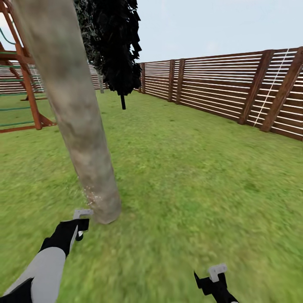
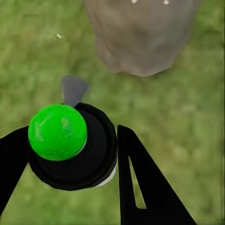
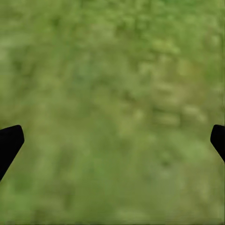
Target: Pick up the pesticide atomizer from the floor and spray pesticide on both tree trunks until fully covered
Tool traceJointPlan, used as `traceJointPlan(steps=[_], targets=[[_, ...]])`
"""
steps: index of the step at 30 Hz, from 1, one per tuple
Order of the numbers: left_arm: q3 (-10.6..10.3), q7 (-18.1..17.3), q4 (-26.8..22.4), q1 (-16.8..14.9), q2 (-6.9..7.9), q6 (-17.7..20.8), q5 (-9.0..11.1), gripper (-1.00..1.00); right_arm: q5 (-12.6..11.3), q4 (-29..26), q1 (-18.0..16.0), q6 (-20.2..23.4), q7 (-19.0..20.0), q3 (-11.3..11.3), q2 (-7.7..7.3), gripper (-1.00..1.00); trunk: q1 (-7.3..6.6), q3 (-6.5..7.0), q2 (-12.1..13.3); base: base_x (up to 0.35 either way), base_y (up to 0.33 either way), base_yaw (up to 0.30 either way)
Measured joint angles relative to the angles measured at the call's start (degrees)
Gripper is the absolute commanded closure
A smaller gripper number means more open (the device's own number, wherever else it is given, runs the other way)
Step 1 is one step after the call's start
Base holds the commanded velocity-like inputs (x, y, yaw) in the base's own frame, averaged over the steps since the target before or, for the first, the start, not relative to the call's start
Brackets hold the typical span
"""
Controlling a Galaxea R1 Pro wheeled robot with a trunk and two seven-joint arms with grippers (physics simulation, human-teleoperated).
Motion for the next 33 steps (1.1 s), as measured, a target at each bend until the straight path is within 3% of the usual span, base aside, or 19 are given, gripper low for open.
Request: traceJointPlan(steps=[3,6,8,11,15,21,33], targets=[[-2.0,0.0,0.0,-3.7,-0.24,0.7,-0.2,1.00,0.0,0.0,0.0,0.0,-0.1,0.0,0.00,-1.00,0.00,0.00,0.0,-0.274,0.000,0.000],[-4.2,0.0,0.0,-5.0,-0.04,1.0,-0.3,1.00,0.0,0.0,0.0,0.0,-0.1,0.0,0.00,-1.00,-0.03,0.00,0.0,-0.043,0.000,0.000],[-4.4,0.0,0.1,-5.9,-0.29,1.1,-0.2,1.00,0.0,0.0,0.0,0.0,-0.1,0.0,0.00,-1.00,-0.04,0.00,0.0,-0.003,0.000,0.000],[-4.5,0.0,0.2,-9.2,-0.22,4.5,-0.1,1.00,0.0,0.0,0.0,0.0,-0.1,0.0,0.00,-1.00,-0.04,0.00,0.0,0.000,0.000,0.000],[-4.6,0.0,0.1,-8.9,0.68,5.1,-0.3,1.00,0.0,0.0,0.0,0.0,-0.1,0.0,0.00,-1.00,-0.03,-0.01,0.0,0.007,-0.006,0.120],[-4.5,0.6,0.1,-8.8,-0.14,4.7,-0.3,1.00,0.0,-0.1,0.0,0.0,-0.1,0.0,0.00,-1.00,-0.05,0.00,0.0,0.166,-0.166,0.138],[-4.4,0.8,0.1,-8.7,-0.11,4.6,-0.2,1.00,0.0,0.0,0.0,0.0,-0.1,0.0,-0.09,-1.00,-0.03,0.00,0.0,0.094,-0.245,0.001]])
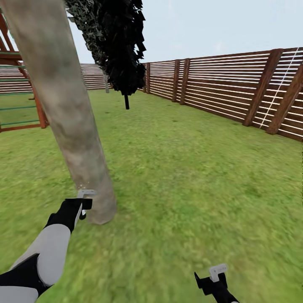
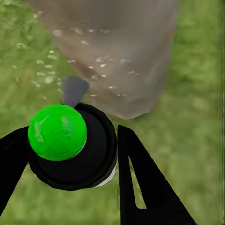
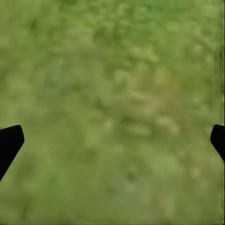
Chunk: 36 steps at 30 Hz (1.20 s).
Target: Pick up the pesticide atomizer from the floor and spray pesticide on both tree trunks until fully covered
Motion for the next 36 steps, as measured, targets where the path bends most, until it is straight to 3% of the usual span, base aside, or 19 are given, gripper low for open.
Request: traceJointPlan(steps=[7,11,22,30,32,34,36], targets=[[0.0,0.0,0.0,0.0,0.00,0.0,0.0,1.00,0.0,0.0,0.0,0.0,0.0,0.0,0.00,-1.00,0.00,0.00,0.0,0.000,-0.275,0.000],[0.1,0.0,-2.4,0.0,0.08,0.0,0.0,1.00,0.0,0.0,0.0,0.0,0.0,0.0,0.00,-1.00,0.00,0.00,0.0,0.000,-0.275,0.001],[0.5,0.0,-2.7,0.2,1.01,0.2,0.0,1.00,0.0,0.0,0.0,0.0,0.0,0.0,0.02,-1.00,0.00,0.00,0.0,0.000,-0.275,0.256],[0.6,0.0,-1.9,0.2,-0.70,0.3,0.1,1.00,0.0,0.0,0.0,0.0,0.0,0.0,0.00,-1.00,-0.01,0.00,0.0,0.036,-0.274,0.043],[0.7,0.0,-2.5,0.2,0.22,0.4,-0.2,1.00,0.0,0.0,0.0,0.0,0.0,0.0,0.00,-1.00,-0.02,0.00,0.0,0.154,-0.257,0.000],[0.7,0.0,-2.5,0.2,4.52,0.4,-0.5,1.00,0.0,0.0,0.0,0.0,0.0,0.0,0.01,-1.00,-0.02,0.00,0.0,0.167,-0.250,0.000],[0.8,0.0,-2.3,0.2,6.26,0.5,-0.2,1.00,0.0,0.0,0.0,0.0,0.0,0.0,0.00,-1.00,-0.02,0.00,0.0,0.169,-0.249,0.000]])
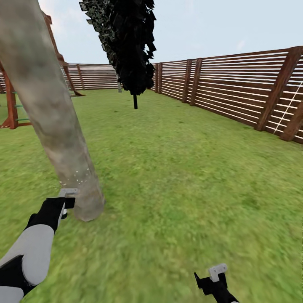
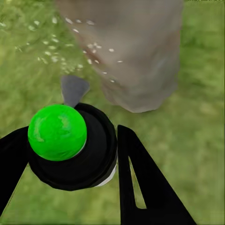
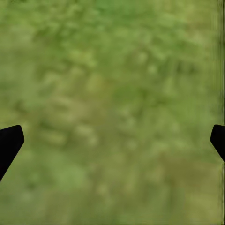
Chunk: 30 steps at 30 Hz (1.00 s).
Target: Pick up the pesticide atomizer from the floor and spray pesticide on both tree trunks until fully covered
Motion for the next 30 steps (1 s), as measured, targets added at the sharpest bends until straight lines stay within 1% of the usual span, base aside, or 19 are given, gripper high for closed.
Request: traceJointPlan(steps=[2,4,6,8,9,10,11,13,15,16,18,21,24,26,27,28,29,30], targets=[[0.4,0.0,0.1,0.1,1.68,0.0,-0.1,1.00,0.0,0.0,0.0,0.0,0.0,0.0,0.00,-1.00,0.00,0.00,0.0,0.170,-0.248,0.000],[1.9,0.0,0.2,0.8,2.18,-0.1,0.0,1.00,0.0,0.0,0.0,0.0,0.0,0.0,0.00,-1.00,0.00,0.00,0.0,0.172,-0.245,0.066],[2.6,0.0,0.4,1.6,2.03,-0.1,0.2,1.00,0.0,0.0,0.0,0.0,0.0,0.0,0.00,-1.00,0.00,0.00,0.0,0.174,-0.244,0.207],[2.9,0.0,1.3,3.4,0.69,-0.3,0.8,1.00,0.0,0.0,0.0,0.0,0.0,0.0,0.01,-1.00,0.01,-0.01,0.0,0.174,-0.244,0.268],[3.0,0.0,2.6,3.7,-0.05,-0.4,0.8,1.00,0.0,0.0,0.0,0.0,0.0,0.0,0.03,-1.00,0.01,-0.01,0.0,0.174,-0.244,0.276],[3.0,0.0,3.6,3.8,-0.32,-0.5,0.6,1.00,0.0,0.0,0.0,0.0,0.0,0.0,0.02,-1.00,0.00,0.00,0.0,0.174,-0.244,0.277],[3.0,0.0,4.3,3.9,-0.23,-0.6,0.4,1.00,0.0,0.0,0.0,0.0,0.0,0.0,0.01,-1.00,0.00,0.00,0.0,0.174,-0.243,0.278],[3.8,-0.1,4.7,4.5,0.86,-0.9,0.0,1.00,0.0,0.0,0.0,0.0,0.0,0.0,0.02,-1.00,0.00,0.00,0.0,0.174,-0.243,0.278],[4.1,-0.1,4.9,5.2,1.85,-1.0,0.0,1.00,0.0,0.0,0.0,0.0,0.0,0.0,0.02,-1.00,0.00,0.00,0.0,0.174,-0.243,0.259],[4.1,-0.1,5.1,5.9,2.07,-1.0,0.1,1.00,0.0,0.0,0.0,0.0,0.0,0.0,0.02,-1.00,0.00,-0.01,0.0,0.182,-0.239,0.104],[4.2,-0.1,5.1,7.0,1.76,-1.1,0.4,1.00,0.0,0.0,0.0,0.0,0.0,0.0,0.00,-1.00,0.00,0.00,0.0,0.230,-0.195,0.030],[4.4,0.0,5.1,7.1,1.29,-1.0,0.4,1.00,0.0,0.0,0.0,0.0,0.0,0.0,0.00,-1.00,-0.01,0.00,0.0,0.296,-0.097,0.004],[4.3,0.0,4.7,7.2,1.35,-1.0,0.4,1.00,0.0,0.0,0.0,0.0,0.0,0.0,0.00,-1.00,-0.02,0.00,0.0,0.325,-0.007,0.000],[4.3,0.0,5.0,7.3,1.80,-1.0,0.2,1.00,0.0,0.0,0.0,0.0,0.0,0.0,0.00,-1.00,0.00,0.00,0.0,0.123,-0.001,0.000],[4.3,0.0,5.1,8.5,1.99,-1.1,0.1,1.00,0.0,0.0,0.0,0.0,0.0,0.0,0.00,-1.00,0.02,-0.01,0.0,0.026,0.000,0.037],[4.3,0.0,5.1,9.2,1.79,-1.3,0.3,1.00,0.0,0.0,0.0,0.0,0.0,0.0,0.00,-1.00,0.02,-0.01,0.0,0.017,0.000,0.098],[4.2,0.0,5.1,9.5,1.62,-2.4,0.3,1.00,0.0,0.0,0.0,0.0,0.0,0.0,0.00,-1.00,0.02,0.00,0.0,0.009,0.000,0.184],[4.2,0.4,5.4,9.7,1.45,-5.2,0.4,1.00,0.0,0.0,0.0,0.0,0.0,0.0,0.01,-1.00,0.02,0.00,0.0,0.004,0.000,0.229]])
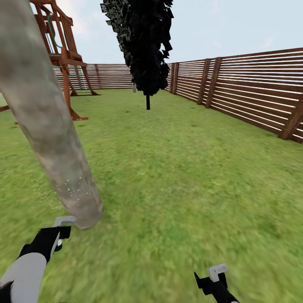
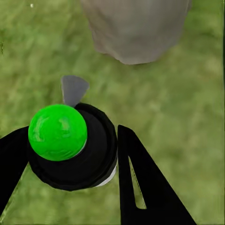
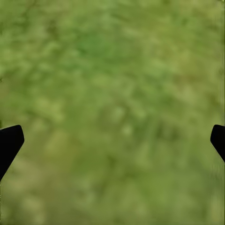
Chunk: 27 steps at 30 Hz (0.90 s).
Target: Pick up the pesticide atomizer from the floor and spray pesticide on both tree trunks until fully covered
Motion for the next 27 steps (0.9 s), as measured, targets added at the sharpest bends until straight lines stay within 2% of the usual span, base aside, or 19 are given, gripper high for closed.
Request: traceJointPlan(steps=[2,4,6,7,10,12,15,16,17,19,22,27], targets=[[0.3,3.2,3.3,0.2,-0.25,-4.6,0.0,1.00,0.0,0.0,0.0,0.0,0.0,0.0,0.00,-1.00,0.00,-0.01,0.0,0.001,0.000,0.261],[0.5,6.8,6.5,0.3,-1.23,-6.0,-0.3,1.00,0.0,0.0,0.0,0.0,0.0,0.0,0.00,-1.00,0.00,-0.01,0.0,0.000,0.000,0.272],[0.6,8.1,7.0,0.2,-1.70,-8.1,-0.3,1.00,0.0,0.0,0.0,0.0,0.0,0.0,0.00,-1.00,0.00,0.00,0.0,0.004,0.000,0.200],[0.6,8.5,6.1,0.1,-1.86,-9.1,0.4,1.00,0.0,0.0,0.0,0.0,0.0,0.0,0.00,-1.00,0.00,0.00,0.0,0.088,-0.045,0.065],[0.1,8.7,5.4,0.1,-2.33,-9.1,6.4,1.00,0.0,0.0,0.0,0.0,-0.1,0.0,-0.01,-1.00,-0.02,0.00,0.0,0.221,-0.126,0.019],[-0.1,8.6,4.9,0.1,-2.33,-9.0,7.8,1.00,0.0,0.1,0.0,-0.1,-0.1,0.0,-0.01,-1.00,-0.03,0.00,0.0,0.273,-0.157,0.002],[-0.2,8.6,4.6,0.0,-2.43,-9.0,8.0,1.00,0.0,0.1,0.0,-0.1,-0.5,-0.1,-0.07,-1.00,-0.02,0.00,0.0,0.204,-0.197,0.000],[-0.2,8.7,4.5,0.0,-2.40,-8.9,8.0,1.00,0.0,0.1,0.0,-0.1,-2.1,-0.1,-0.05,-1.00,-0.01,0.00,0.0,0.051,-0.257,0.000],[-0.1,9.0,3.9,0.0,-2.38,-8.7,8.0,1.00,0.0,0.1,0.0,-0.1,-5.3,-0.3,0.05,-1.00,-0.01,0.00,0.0,0.021,-0.267,0.000],[-0.4,9.1,1.9,0.0,-2.36,-5.8,8.0,1.00,0.0,0.1,0.0,-0.1,-9.7,-0.4,0.22,-1.00,0.00,0.00,0.0,-0.052,-0.273,0.000],[-0.2,9.2,0.1,0.1,-2.35,-4.8,8.2,1.00,0.1,0.1,0.0,-0.1,-10.3,-0.3,0.24,-1.00,0.01,0.00,0.0,-0.123,-0.268,0.000],[-0.2,9.4,-0.1,0.1,-2.37,-5.0,8.3,1.00,0.1,0.4,0.0,-0.1,-10.3,-0.3,0.49,-1.00,0.00,0.00,0.0,-0.025,-0.272,0.051]])
